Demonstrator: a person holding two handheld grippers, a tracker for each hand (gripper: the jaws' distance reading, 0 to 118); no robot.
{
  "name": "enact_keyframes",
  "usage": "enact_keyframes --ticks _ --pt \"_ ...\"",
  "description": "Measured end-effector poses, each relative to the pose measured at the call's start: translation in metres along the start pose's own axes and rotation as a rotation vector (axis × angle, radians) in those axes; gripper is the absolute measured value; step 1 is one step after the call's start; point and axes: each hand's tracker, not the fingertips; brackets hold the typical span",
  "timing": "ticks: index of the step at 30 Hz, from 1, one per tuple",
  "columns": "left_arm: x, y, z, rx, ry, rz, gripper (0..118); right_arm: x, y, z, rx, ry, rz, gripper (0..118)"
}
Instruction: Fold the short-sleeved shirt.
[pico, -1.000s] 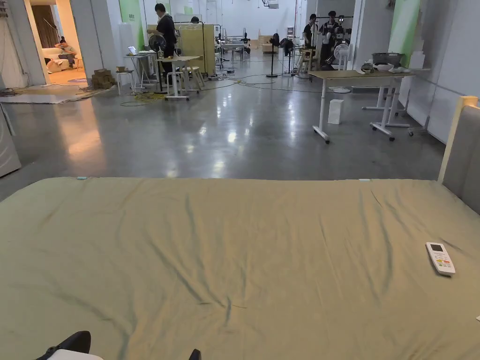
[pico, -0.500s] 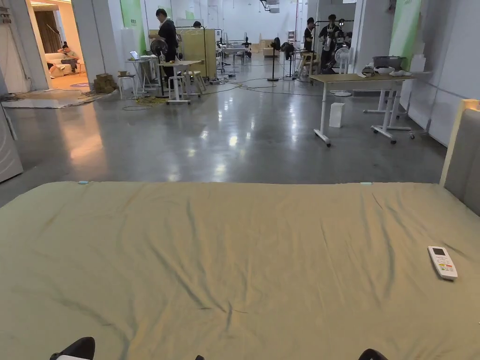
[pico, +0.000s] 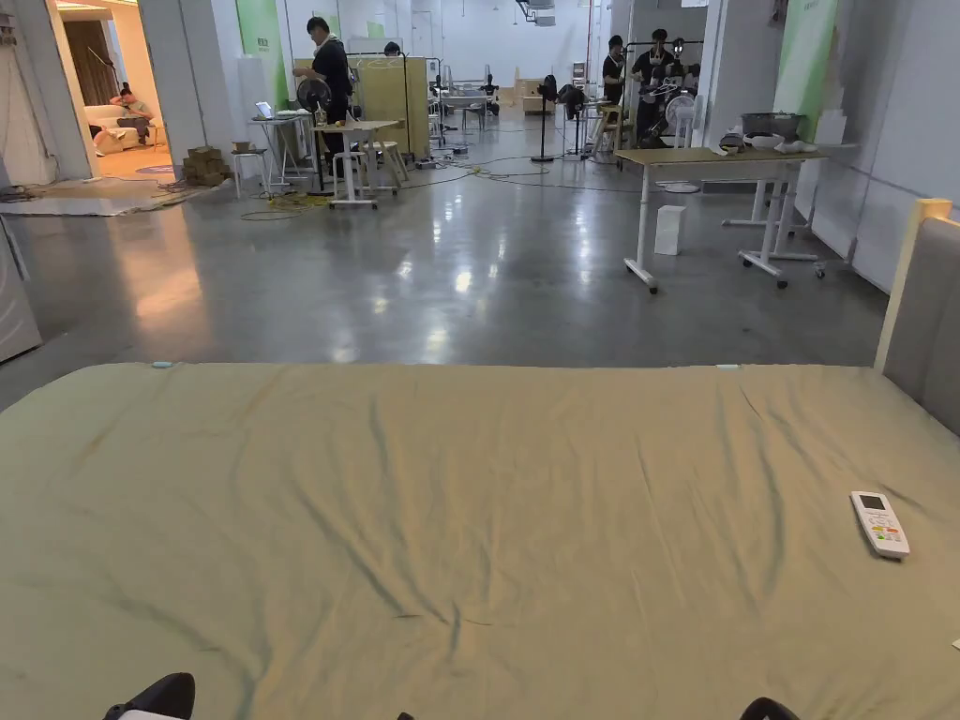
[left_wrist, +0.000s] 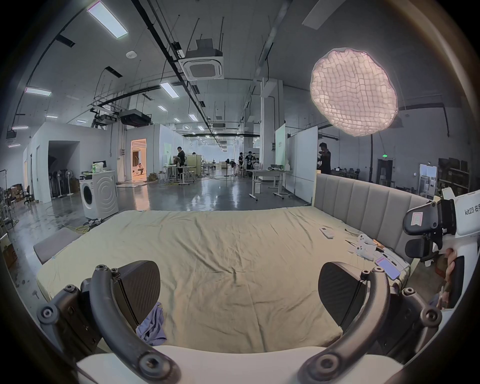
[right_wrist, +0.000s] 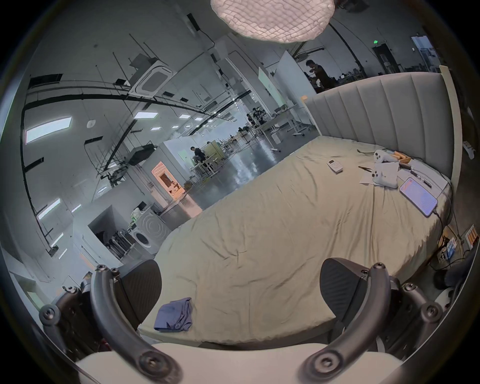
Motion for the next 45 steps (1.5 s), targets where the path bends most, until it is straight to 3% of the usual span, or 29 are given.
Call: enact_keyframes --ticks 5,13,17,19,20,23,27,30,34,40,45 --pt "0.002 0.0 0.0 -0.007 -0.007 -0.015 118 -0.006 -0.006 -0.009 -0.004 -0.016 0.147 118" --pt "0.004 0.001 0.0 -0.003 -0.017 -0.007 118 -0.017 -0.016 -0.008 -0.009 -0.04 0.174 118" --pt "0.007 0.001 0.001 0.002 -0.025 -0.007 118 -0.012 -0.019 -0.013 0.005 0.089 0.23 118" --pt "0.008 0.0 0.003 0.009 -0.03 -0.007 118 -0.003 -0.021 -0.016 0.049 0.249 0.35 118" --pt "0.008 0.0 0.004 0.013 -0.03 -0.007 118 0.001 -0.023 -0.016 0.059 0.273 0.406 118" --pt "0.007 0.001 0.009 0.023 -0.028 -0.013 118 -0.008 -0.026 -0.016 0.038 0.068 0.483 118" --pt "0.001 0.001 0.012 0.034 -0.005 -0.006 118 -0.009 -0.035 -0.011 0.14 0.004 0.602 118" --pt "-0.003 0.001 0.013 0.042 0.009 0.017 118 -0.007 -0.033 -0.009 0.157 -0.005 0.615 118" --pt "-0.007 0.002 0.013 0.047 0.02 0.04 118 -0.003 -0.028 -0.011 0.12 0.011 0.543 118" --pt "-0.008 0.002 0.013 0.05 0.034 0.039 118 -0.01 -0.028 -0.013 0.128 -0.018 0.61 118" --pt "-0.008 0.0 0.011 0.032 0.034 0.026 118 -0.01 -0.031 -0.016 0.116 -0.015 0.618 118"
